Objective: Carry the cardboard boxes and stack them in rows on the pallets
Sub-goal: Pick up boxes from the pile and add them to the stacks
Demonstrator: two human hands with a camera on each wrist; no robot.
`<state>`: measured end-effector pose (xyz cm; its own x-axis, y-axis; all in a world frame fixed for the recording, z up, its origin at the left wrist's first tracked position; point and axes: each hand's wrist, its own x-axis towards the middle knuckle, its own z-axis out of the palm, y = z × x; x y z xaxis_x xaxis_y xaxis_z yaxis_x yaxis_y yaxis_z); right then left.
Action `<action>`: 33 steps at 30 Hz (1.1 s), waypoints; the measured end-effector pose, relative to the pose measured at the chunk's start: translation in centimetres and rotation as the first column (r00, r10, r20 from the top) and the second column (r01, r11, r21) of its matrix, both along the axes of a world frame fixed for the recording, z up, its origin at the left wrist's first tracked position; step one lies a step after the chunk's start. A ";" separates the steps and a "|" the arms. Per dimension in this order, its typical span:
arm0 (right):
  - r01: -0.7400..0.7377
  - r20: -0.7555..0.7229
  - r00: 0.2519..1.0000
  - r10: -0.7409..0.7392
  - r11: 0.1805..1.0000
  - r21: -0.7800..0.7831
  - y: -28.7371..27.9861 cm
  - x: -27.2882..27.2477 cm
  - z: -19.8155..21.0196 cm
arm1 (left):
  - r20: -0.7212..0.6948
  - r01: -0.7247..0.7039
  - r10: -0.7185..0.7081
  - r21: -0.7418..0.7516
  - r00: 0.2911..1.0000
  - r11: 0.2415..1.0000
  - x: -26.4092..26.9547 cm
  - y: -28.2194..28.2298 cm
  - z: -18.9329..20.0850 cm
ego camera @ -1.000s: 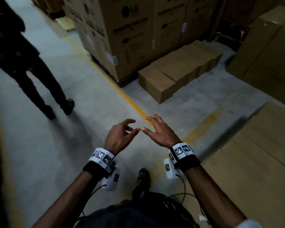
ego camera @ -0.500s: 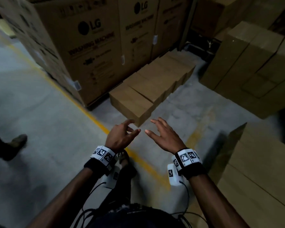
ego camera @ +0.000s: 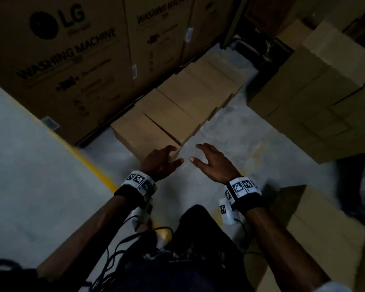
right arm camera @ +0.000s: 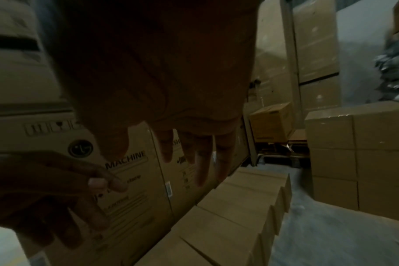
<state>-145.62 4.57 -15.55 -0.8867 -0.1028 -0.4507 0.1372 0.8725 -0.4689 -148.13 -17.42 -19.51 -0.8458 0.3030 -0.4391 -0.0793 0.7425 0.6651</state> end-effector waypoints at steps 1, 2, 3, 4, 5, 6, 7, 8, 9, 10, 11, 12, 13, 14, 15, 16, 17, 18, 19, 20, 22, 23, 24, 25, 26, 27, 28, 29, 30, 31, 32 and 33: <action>-0.026 0.033 0.999 0.026 1.000 0.005 0.5 -2.4 -1.3 | 0.029 -0.033 0.033 -0.002 0.999 0.999 -1.5 0.4 -1.0; -0.048 0.064 0.997 0.048 0.999 0.009 0.8 -4.2 -2.3 | 0.052 -0.049 0.049 -0.008 0.997 0.999 -2.4 0.7 -1.8; -0.072 0.098 0.993 0.071 0.997 0.005 1.1 -6.2 -3.7 | 0.083 -0.062 0.063 -0.014 0.995 0.998 -3.3 1.0 -2.6; -0.094 0.143 0.985 0.093 0.996 0.002 1.3 -8.6 -5.3 | 0.115 -0.085 0.087 -0.025 0.990 0.996 -4.3 1.4 -3.7; -0.117 0.182 0.976 0.116 0.993 -0.004 1.6 -10.6 -6.6 | 0.141 -0.110 0.114 -0.036 0.983 0.993 -4.9 1.9 -4.6; -0.142 0.226 0.964 0.142 0.990 -0.014 1.9 -12.7 -8.2 | 0.169 -0.146 0.152 -0.044 0.974 0.988 -5.5 2.5 -5.8; -0.167 0.252 0.953 0.168 0.986 -0.028 2.0 -14.4 -9.5 | 0.193 -0.173 0.180 -0.052 0.965 0.984 -5.8 2.9 -6.7; -0.197 0.280 0.938 0.203 0.979 -0.049 2.1 -16.2 -11.1 | 0.221 -0.207 0.216 -0.064 0.951 0.976 -6.1 3.6 -8.0; -0.239 0.313 0.917 0.246 0.969 -0.063 2.2 -18.2 -13.1 | 0.258 -0.251 0.263 -0.079 0.930 0.965 -6.8 4.4 -9.6; -0.268 0.336 0.901 0.276 0.961 -0.072 2.1 -19.8 -14.9 | 0.289 -0.286 0.300 -0.092 0.909 0.954 -7.1 5.2 -11.3; -0.302 0.359 0.880 0.309 0.950 -0.078 2.0 -21.4 -17.0 | 0.326 -0.331 0.343 -0.092 0.881 0.939 -7.8 6.3 -13.3; -0.337 0.374 0.863 0.341 0.938 -0.077 1.8 -22.6 -18.7 | 0.358 -0.375 0.384 -0.099 0.851 0.922 -8.2 7.0 -14.9; -0.377 0.386 0.843 0.374 0.923 -0.072 1.6 -23.8 -20.9 | 0.394 -0.424 0.431 -0.108 0.812 0.899 -8.8 7.9 -16.9; -0.421 0.395 0.822 0.410 0.905 -0.062 1.5 -25.0 -23.4 | 0.434 -0.479 0.481 -0.121 0.762 0.869 -9.5 8.8 -19.5; -0.461 0.387 0.809 0.442 0.886 -0.048 1.1 -26.1 -25.7 | 0.473 -0.533 0.522 -0.124 0.710 0.837 -10.0 9.6 -21.6; -0.476 0.382 0.806 0.452 0.879 -0.035 0.8 -27.1 -28.6 | 0.514 -0.579 0.550 -0.120 0.658 0.806 -10.4 10.5 -24.5; -0.473 0.365 0.818 0.445 0.881 -0.012 0.6 -27.8 -30.9 | 0.538 -0.613 0.563 -0.105 0.627 0.783 -10.8 11.2 -26.9; -0.471 0.345 0.829 0.439 0.882 0.009 0.3 -28.6 -33.6 | 0.550 -0.638 0.579 -0.104 0.603 0.763 -11.2 11.8 -29.7; -0.469 0.330 0.839 0.434 0.882 0.033 0.0 -29.1 -36.6 | 0.559 -0.664 0.597 -0.107 0.575 0.740 -11.6 12.3 -32.6; -0.456 0.309 0.854 0.418 0.888 0.060 -0.1 -29.6 -39.4 | 0.564 -0.687 0.618 -0.118 0.547 0.717 -12.0 13.0 -35.2; -0.439 0.285 0.873 0.396 0.892 0.105 0.1 -30.4 -45.3 | 0.554 -0.725 0.660 -0.139 0.508 0.674 -13.0 14.0 -40.4; -0.426 0.278 0.883 0.379 0.895 0.132 0.3 -30.6 -47.9 | 0.544 -0.737 0.673 -0.139 0.501 0.661 -13.5 14.3 -42.7; -0.417 0.266 0.891 0.369 0.896 0.152 0.5 -30.7 -50.8 | 0.521 -0.754 0.693 -0.134 0.498 0.643 -13.8 14.5 -45.4; -0.411 0.265 0.894 0.361 0.896 0.168 0.7 -30.8 -53.2 | 0.487 -0.774 0.720 -0.130 0.494 0.619 -14.1 14.3 -47.5; -0.417 0.274 0.890 0.364 0.893 0.170 0.9 -30.8 -55.6 | 0.437 -0.794 0.757 -0.140 0.486 0.591 -14.2 14.0 -49.8; -0.420 0.286 0.887 0.363 0.891 0.171 1.1 -30.9 -57.2 | 0.378 -0.806 0.791 -0.163 0.482 0.569 -14.4 13.5 -51.3; -0.423 0.293 0.884 0.365 0.890 0.168 1.4 -31.1 -58.9 | 0.312 -0.812 0.822 -0.201 0.477 0.548 -14.5 12.9 -52.8; -0.426 0.297 0.882 0.366 0.889 0.167 1.6 -31.1 -60.4 | 0.248 -0.815 0.848 -0.249 0.468 0.523 -14.5 12.2 -54.2; -0.427 0.291 0.882 0.372 0.890 0.159 1.8 -31.4 -61.5 | 0.195 -0.816 0.866 -0.291 0.460 0.499 -14.6 11.4 -55.4; -0.434 0.286 0.879 0.381 0.889 0.148 1.9 -31.5 -62.5 | 0.176 -0.817 0.878 -0.323 0.445 0.478 -14.6 10.4 -56.6; -0.441 0.279 0.876 0.393 0.888 0.133 2.1 -31.8 -63.3 | 0.187 -0.818 0.886 -0.339 0.425 0.464 -14.6 9.5 -57.7; -0.442 0.283 0.873 0.396 0.889 0.118 2.1 -32.0 -64.0 | 0.223 -0.820 0.889 -0.346 0.400 0.456 -14.6 8.5 -58.6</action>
